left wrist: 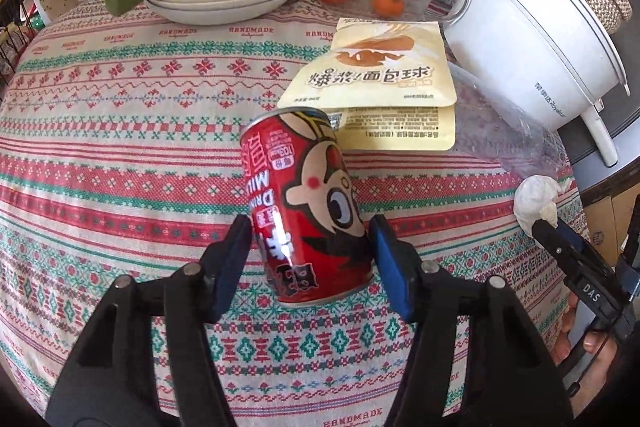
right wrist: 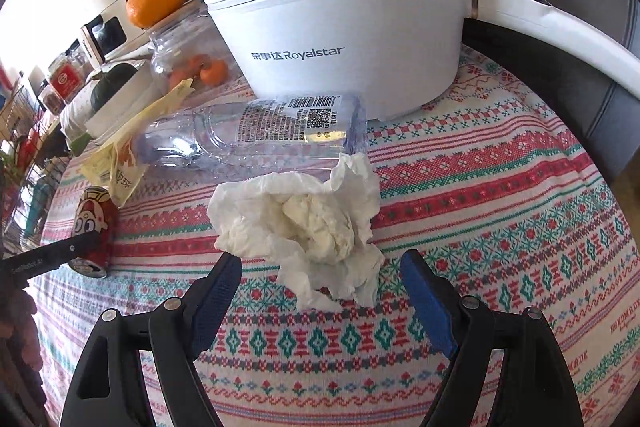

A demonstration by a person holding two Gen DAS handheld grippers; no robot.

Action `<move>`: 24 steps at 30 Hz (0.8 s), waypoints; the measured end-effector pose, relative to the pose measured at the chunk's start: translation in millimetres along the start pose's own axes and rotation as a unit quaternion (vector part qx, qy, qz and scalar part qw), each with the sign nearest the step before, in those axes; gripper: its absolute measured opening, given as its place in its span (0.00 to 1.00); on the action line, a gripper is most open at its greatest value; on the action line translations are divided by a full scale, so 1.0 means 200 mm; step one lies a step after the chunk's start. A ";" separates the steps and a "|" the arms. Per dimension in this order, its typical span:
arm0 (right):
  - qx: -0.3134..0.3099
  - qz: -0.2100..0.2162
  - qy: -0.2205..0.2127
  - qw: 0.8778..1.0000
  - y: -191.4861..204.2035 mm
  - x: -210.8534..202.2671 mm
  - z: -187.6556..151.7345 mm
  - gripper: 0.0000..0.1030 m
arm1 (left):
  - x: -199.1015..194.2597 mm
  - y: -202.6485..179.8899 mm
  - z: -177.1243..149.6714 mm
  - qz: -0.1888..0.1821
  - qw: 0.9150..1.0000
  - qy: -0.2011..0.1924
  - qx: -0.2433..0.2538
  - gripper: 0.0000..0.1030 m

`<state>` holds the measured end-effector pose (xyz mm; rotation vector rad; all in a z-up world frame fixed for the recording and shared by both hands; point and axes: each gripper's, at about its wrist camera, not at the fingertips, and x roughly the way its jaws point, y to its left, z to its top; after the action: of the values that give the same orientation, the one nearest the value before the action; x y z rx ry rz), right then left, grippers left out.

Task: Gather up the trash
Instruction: 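Grasp the red can with the left tool while the right tool grasps the white tissue, then carry both items over the bin and open the left tool to drop the can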

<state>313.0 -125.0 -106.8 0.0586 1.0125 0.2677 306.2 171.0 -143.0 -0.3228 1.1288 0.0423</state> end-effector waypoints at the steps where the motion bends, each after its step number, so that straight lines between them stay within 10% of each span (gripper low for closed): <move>1: -0.002 -0.003 -0.002 1.000 0.01 0.02 0.01 0.81 | 0.00 0.00 0.00 -0.002 1.000 0.000 -0.005 0.57; 5: -0.002 -0.013 -0.011 1.000 0.01 0.05 0.01 0.80 | -0.01 -0.04 -0.03 0.023 1.000 -0.008 0.011 0.56; 9: -0.014 0.008 -0.017 1.000 0.01 0.05 0.01 0.33 | -0.05 -0.10 -0.06 0.047 0.998 -0.026 0.040 0.56; 11: -0.029 0.004 -0.015 0.999 0.01 0.02 0.00 0.27 | -0.09 -0.12 -0.07 0.048 0.997 -0.030 0.045 0.56; 24: -0.057 0.010 -0.042 0.997 0.00 -0.44 -0.11 0.23 | -0.44 -0.26 -0.32 0.029 0.995 -0.062 0.072 0.53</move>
<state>251.1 -147.6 -45.3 -0.0232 0.9120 0.3391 222.6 114.9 -77.8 -0.1559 1.0122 0.0323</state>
